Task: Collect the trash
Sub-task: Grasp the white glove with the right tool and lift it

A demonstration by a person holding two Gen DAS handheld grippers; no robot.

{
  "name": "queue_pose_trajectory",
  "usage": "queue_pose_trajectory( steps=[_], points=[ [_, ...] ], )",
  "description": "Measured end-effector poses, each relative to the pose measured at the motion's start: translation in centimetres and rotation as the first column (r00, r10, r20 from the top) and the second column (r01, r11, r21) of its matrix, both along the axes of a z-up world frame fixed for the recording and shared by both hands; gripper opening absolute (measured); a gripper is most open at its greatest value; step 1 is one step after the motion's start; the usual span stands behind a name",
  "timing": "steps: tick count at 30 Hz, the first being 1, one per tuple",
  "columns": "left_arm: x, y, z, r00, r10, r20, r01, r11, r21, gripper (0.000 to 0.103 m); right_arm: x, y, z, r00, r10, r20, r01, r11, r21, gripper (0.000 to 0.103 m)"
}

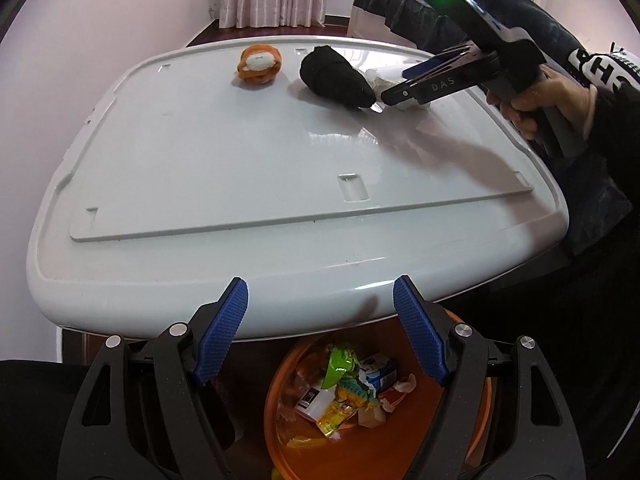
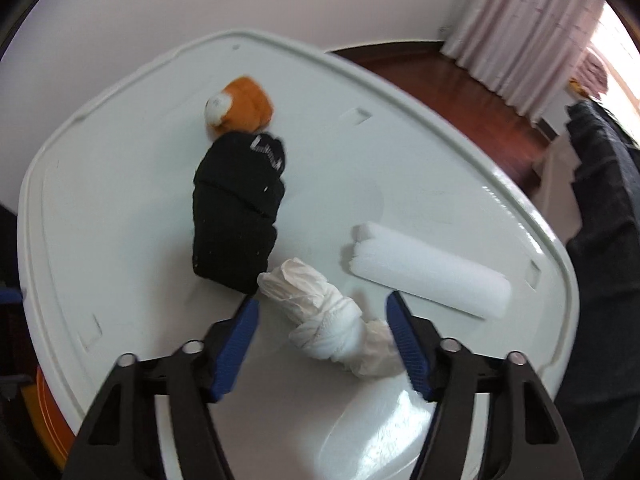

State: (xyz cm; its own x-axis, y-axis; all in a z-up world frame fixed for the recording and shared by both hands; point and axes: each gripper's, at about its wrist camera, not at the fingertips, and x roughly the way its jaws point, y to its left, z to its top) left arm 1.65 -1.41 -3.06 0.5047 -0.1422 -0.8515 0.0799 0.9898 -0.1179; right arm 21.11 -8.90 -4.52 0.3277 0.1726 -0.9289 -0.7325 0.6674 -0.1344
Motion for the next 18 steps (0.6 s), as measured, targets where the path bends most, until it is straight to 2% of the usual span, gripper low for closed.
queue_pose_trajectory(
  steps=[2, 4, 6, 10, 13, 15, 18],
  points=[
    [0.1, 0.0, -0.2, 1.000, 0.003, -0.006, -0.003, 1.000, -0.003, 0.074, 0.0, 0.3, -0.9, 1.000, 0.021, -0.015, -0.022, 0.999, -0.046, 0.054],
    [0.1, 0.0, -0.1, 1.000, 0.006, -0.005, -0.006, 1.000, 0.001, 0.074, 0.1, 0.1, -0.9, 1.000, 0.009, -0.019, -0.010, 0.999, -0.036, 0.053],
    [0.1, 0.0, -0.1, 1.000, 0.009, -0.005, -0.009, 1.000, -0.001, 0.074, 0.5, -0.3, -0.8, 0.999, -0.053, -0.006, 0.053, 0.998, -0.034, 0.039],
    [-0.1, 0.3, 0.1, 1.000, 0.018, 0.001, -0.018, 1.000, -0.011, 0.074, -0.3, -1.2, -0.5, 0.991, -0.132, -0.006, 0.132, 0.991, -0.019, 0.038],
    [-0.3, 0.5, 0.4, 1.000, 0.024, 0.015, -0.024, 1.000, -0.014, 0.074, -1.3, -2.2, 0.0, 0.974, -0.224, -0.029, 0.225, 0.974, 0.024, 0.037],
    [-0.3, 0.5, 0.6, 0.999, 0.024, 0.022, -0.024, 1.000, -0.015, 0.074, -2.7, -3.4, 1.1, 0.948, -0.315, -0.050, 0.318, 0.945, 0.079, 0.037],
    [0.0, 0.4, 0.9, 0.999, 0.030, 0.019, -0.030, 1.000, -0.010, 0.074, -5.4, -5.5, 3.3, 0.886, -0.453, -0.094, 0.463, 0.867, 0.183, 0.038]
  ],
)
